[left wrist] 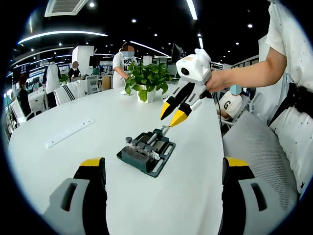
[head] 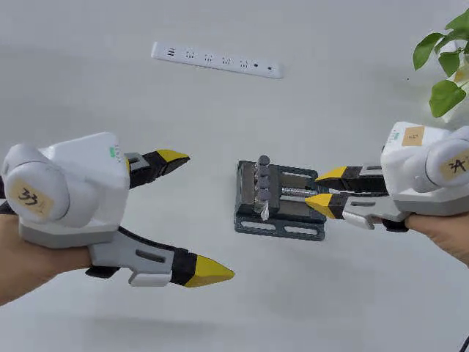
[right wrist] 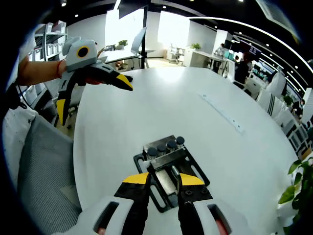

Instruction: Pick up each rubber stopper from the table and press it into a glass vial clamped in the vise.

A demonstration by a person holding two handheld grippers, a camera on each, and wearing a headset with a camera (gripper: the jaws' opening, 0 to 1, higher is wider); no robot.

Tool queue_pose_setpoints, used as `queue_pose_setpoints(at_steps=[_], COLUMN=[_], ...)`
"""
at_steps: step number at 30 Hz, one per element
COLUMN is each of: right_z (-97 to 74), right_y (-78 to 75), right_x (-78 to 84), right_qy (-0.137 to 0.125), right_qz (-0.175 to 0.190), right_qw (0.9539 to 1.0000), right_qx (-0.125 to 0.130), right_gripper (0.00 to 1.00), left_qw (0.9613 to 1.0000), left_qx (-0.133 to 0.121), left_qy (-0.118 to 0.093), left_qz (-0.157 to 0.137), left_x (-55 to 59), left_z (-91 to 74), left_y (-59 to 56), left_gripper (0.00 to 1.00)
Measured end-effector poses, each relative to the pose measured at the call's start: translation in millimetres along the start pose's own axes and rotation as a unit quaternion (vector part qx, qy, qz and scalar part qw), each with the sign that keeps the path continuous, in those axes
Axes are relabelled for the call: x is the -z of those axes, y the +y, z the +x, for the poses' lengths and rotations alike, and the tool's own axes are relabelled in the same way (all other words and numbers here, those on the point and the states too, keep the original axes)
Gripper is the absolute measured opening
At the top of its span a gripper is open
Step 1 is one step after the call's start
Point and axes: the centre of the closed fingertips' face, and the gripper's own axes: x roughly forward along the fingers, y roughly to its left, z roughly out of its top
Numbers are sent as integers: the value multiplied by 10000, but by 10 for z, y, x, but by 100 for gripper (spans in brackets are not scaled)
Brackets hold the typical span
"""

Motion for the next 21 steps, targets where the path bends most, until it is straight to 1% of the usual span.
queue_pose_setpoints(at_steps=[6, 7, 11, 12, 13, 15, 16, 17, 18, 20, 21], right_z=[-186, -211, -297, -312, -330, -349, -361, -368, -376, -382, -383], right_y=[-33, -17, 44, 58, 74, 78, 81, 99, 117, 135, 151], right_x=[143, 167, 247, 266, 273, 304, 325, 322, 313, 330, 342], right_qy=[-399, -415, -666, -708, -820, -963, -1082, -1170, -1334, -1471, -1522], right_qz=[369, 398, 505, 522, 543, 608, 635, 644, 684, 740, 758], right_qw=[9985, 9983, 9965, 9961, 9952, 9935, 9921, 9910, 9887, 9863, 9854], right_qx=[54, 50, 8, 3, 5, -15, -34, -52, -70, -99, -90], right_gripper=[28, 30, 40, 42, 44, 51, 54, 59, 63, 74, 78], left_qw=[9999, 9999, 9999, 9998, 9998, 9997, 9997, 9997, 9996, 9998, 9997], left_qx=[-47, -59, -110, -125, -114, -116, -111, -101, -94, -99, -139], left_qy=[83, 72, 43, 48, 88, 128, 143, 156, 150, 113, 162], left_qz=[112, 132, 123, 132, 158, 195, 183, 183, 197, 146, 138], left_x=[34, 34, 24, 29, 42, 60, 72, 78, 78, 80, 113], left_z=[-16, -16, -7, -3, 3, 18, 29, 36, 46, 63, 75], left_y=[-5, -11, -19, -14, -20, -20, -18, -21, -25, -18, -2], left_gripper=[99, 99, 99, 99, 99, 99, 99, 99, 99, 99, 99])
